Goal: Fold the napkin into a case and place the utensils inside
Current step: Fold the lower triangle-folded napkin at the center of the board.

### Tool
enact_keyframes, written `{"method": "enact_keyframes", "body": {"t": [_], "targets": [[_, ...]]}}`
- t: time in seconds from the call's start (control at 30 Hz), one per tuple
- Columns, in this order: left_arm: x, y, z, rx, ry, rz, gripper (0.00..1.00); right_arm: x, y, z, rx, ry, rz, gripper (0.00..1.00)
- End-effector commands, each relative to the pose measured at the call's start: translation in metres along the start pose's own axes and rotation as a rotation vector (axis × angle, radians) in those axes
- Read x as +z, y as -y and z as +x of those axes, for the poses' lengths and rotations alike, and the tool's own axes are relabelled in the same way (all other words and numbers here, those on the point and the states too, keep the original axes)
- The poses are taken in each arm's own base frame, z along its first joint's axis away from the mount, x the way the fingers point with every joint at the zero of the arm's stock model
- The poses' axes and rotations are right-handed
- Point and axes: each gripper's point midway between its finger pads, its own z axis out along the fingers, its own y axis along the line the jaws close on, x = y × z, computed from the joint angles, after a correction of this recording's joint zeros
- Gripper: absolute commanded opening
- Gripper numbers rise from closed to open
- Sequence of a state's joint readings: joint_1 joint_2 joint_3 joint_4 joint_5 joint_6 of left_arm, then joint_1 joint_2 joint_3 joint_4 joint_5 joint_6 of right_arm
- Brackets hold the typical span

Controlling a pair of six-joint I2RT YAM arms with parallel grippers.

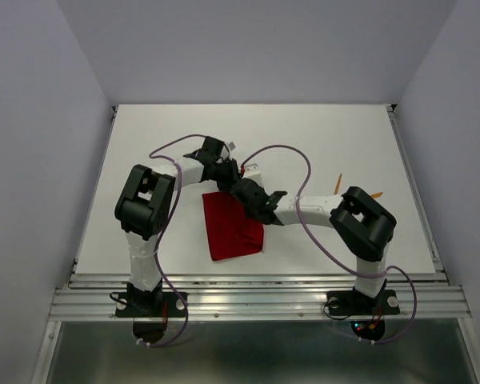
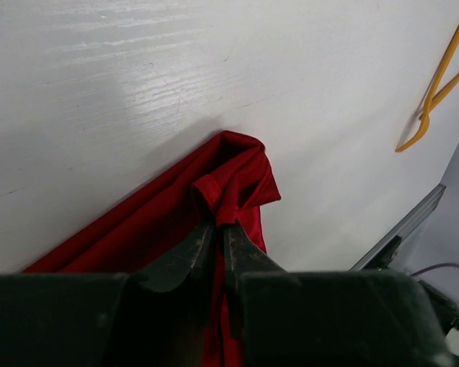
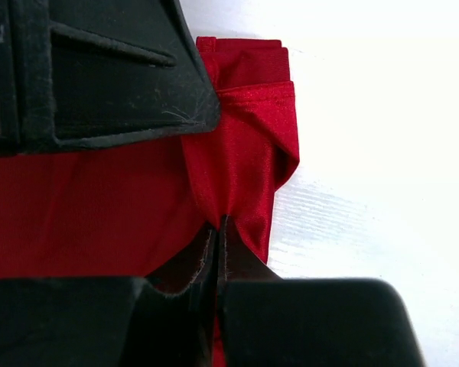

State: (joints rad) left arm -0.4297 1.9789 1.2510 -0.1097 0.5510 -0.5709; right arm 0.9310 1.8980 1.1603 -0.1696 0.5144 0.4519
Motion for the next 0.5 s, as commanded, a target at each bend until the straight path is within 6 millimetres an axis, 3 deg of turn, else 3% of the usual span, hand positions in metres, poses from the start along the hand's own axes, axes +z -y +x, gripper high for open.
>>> {"method": "enact_keyframes", "body": {"t": [0.0, 0.07, 0.13, 0.47], "targets": [[-0.022, 0.019, -0.016, 0.054, 0.051, 0.014, 0.33, -0.013, -0.005, -0.015, 0.062, 0.059, -0.044, 0.01], [-0.023, 0.017, -0.015, 0.056, 0.05, 0.004, 0.58, -0.015, -0.007, -0.014, 0.064, 0.061, -0.064, 0.01], [-0.026, 0.018, -0.017, 0.06, 0.058, 0.001, 0.66, -0.015, -0.008, -0.013, 0.061, 0.061, -0.074, 0.01], [-0.052, 0.01, -0.027, 0.064, 0.119, -0.04, 0.68, -0.017, -0.013, -0.012, 0.078, 0.067, -0.107, 0.01]]}}
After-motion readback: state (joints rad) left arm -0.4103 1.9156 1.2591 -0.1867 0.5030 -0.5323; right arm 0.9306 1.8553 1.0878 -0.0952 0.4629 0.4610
